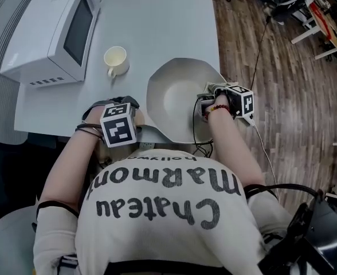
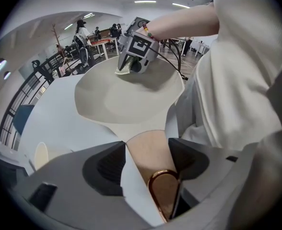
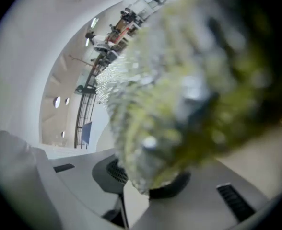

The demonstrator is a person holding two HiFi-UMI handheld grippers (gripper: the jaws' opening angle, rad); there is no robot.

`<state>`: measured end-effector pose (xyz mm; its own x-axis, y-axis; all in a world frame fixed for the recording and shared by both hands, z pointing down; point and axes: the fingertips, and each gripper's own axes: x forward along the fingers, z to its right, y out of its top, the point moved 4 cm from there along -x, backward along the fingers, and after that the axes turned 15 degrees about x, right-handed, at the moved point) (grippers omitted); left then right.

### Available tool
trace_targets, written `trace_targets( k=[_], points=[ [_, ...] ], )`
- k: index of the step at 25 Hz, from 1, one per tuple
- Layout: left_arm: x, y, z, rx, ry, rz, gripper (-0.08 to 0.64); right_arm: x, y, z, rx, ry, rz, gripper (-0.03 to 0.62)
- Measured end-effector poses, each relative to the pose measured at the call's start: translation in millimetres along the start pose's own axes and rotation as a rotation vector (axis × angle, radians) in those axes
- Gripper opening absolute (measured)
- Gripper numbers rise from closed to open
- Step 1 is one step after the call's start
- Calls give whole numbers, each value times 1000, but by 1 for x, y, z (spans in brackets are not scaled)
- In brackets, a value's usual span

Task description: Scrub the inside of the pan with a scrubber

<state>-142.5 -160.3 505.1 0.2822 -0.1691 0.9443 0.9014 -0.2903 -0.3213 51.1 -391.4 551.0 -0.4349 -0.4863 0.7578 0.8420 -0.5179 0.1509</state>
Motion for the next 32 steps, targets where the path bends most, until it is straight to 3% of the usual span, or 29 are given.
trace_targets(
  k=[2,4,6,9,12,15,21,24,32],
  points=[
    [0,1,0,-6,-3,12,295,0,-25,-19,-196,94,-158,66],
    [0,2,0,-5,-4,15,295,-2,-76,-33,-485,179,-471,66],
    [0,1,-1,3,-2,15,295,-13,-129,-28,-776,192,-786,66],
    [-1,2,-3,5,-3,30,295,-29,-170,7,-1100,53,-1066,66],
    [-3,5,-2,-12,-18,64,294,-32,-184,40,-1269,-112,-1206,66],
    [-2,5,-3,-22,-25,93,293,-25,-190,54,-1378,-186,-1228,66],
    [-5,3,-6,1,-31,104,293,-6,-205,45,-1591,-145,-1198,60],
    [-5,4,-5,34,-33,74,288,3,-203,42,-1701,-162,-1109,60],
    [-3,2,-6,51,-52,65,296,32,-180,33,-1783,-343,-785,60]
  ],
)
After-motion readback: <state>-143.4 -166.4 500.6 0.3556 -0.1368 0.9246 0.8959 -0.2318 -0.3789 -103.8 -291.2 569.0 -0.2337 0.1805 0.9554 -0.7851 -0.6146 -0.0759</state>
